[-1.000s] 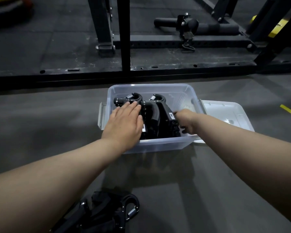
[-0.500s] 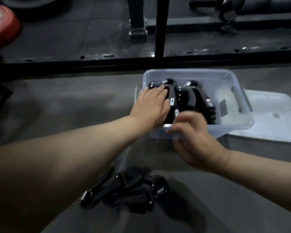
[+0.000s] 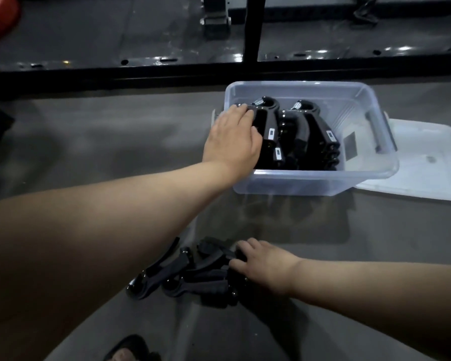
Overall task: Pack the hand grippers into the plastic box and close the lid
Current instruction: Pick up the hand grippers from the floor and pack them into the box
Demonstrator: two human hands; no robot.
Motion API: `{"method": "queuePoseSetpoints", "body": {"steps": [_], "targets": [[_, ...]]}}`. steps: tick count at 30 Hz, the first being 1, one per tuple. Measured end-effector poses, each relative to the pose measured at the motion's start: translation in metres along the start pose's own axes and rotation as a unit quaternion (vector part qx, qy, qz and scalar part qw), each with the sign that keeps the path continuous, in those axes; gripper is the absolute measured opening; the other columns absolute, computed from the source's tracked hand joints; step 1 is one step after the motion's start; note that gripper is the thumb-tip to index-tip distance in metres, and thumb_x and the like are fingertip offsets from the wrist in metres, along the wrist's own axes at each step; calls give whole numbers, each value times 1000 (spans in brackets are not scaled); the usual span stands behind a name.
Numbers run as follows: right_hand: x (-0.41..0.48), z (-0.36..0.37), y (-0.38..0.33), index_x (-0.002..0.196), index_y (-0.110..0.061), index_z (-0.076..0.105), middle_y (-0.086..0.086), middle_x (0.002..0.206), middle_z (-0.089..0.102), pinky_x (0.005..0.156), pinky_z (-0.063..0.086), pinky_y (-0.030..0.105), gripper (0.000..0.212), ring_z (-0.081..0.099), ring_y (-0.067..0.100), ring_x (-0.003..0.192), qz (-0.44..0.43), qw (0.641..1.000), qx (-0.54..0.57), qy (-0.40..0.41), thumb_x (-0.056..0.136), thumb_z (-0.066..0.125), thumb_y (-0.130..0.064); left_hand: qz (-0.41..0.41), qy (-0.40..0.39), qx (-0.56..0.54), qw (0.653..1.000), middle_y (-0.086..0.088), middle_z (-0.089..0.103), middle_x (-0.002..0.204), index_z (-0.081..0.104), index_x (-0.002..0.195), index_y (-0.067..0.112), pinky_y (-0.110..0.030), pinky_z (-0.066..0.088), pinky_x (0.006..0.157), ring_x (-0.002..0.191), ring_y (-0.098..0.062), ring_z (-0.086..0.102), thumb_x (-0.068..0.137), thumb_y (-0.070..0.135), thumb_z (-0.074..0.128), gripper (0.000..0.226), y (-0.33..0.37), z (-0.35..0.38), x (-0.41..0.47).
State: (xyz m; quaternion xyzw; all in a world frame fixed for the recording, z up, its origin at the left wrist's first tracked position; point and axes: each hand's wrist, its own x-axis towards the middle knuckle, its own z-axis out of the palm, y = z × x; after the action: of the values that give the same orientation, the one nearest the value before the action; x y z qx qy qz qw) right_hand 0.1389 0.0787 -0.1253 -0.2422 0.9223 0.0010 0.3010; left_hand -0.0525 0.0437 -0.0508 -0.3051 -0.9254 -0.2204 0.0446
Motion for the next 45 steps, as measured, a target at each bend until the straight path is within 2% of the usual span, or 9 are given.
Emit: {"method": "queuePoseSetpoints", "body": {"steps": [5,10,14,20,25,27,30,36,45], "targets": [[-7,-10,10,136,-19,38,16,126,43,92,39,41,53,45,35,114,18,999,23,26,88,58,-25,-27,-3,-26,999,-4,34,153,44,141,9,-31,11,119,144,-18,23,98,25,34,47,0,2,1],[0,-7,-2,153,-11,10,21,152,17,108,30,48,104,31,37,134,10,999,47,-5,79,66,-59,-32,-9,-34,999,-3,36,153,46,140,10,-27,2,117,144,-17,22,98,26,33,47,-2,4,2],[8,-7,-22,131,-12,37,13,129,43,103,37,45,86,45,35,119,97,979,176,36,77,48,-79,-35,-11,-54,998,-3,35,153,45,141,10,-26,1,117,144,-16,21,97,25,34,47,-3,4,2],[32,-21,-20,124,-6,45,17,126,44,98,41,42,39,47,38,118,180,954,234,43,90,54,-22,-47,-21,-83,995,-1,34,153,44,142,10,-25,4,117,144,-15,20,97,23,35,47,-2,-1,-1],[35,-20,-10,153,-30,14,21,147,29,108,36,46,80,35,39,131,98,972,206,46,88,59,-43,-46,-23,-89,995,-2,35,153,45,141,9,-27,7,119,144,-16,21,97,22,36,47,-3,-2,0],[37,-18,-18,152,-36,20,20,150,25,107,36,46,72,35,39,129,37,988,143,50,91,57,-46,-41,-23,-99,994,-3,37,152,46,140,8,-29,11,120,144,-17,22,95,20,38,47,-3,-1,0],[41,-20,-25,140,-23,41,20,140,34,98,38,43,50,40,39,120,36,991,109,63,94,54,-36,-42,-19,-123,991,-4,40,149,49,138,8,-30,13,120,143,-17,25,93,16,39,47,-6,0,0],[40,-25,-31,129,-4,47,21,132,41,93,39,44,33,46,38,112,11,993,39,115,99,39,-17,-43,-23,-134,990,-3,40,149,49,138,8,-31,14,120,143,-16,24,92,14,40,48,-6,-1,0],[-30,-76,6,103,-21,54,-2,99,64,76,47,25,20,62,14,89,26,914,385,121,92,63,-35,-38,-23,-116,992,-3,40,149,49,138,9,-35,16,119,143,-16,24,90,14,41,49,-4,-2,-1]]}}
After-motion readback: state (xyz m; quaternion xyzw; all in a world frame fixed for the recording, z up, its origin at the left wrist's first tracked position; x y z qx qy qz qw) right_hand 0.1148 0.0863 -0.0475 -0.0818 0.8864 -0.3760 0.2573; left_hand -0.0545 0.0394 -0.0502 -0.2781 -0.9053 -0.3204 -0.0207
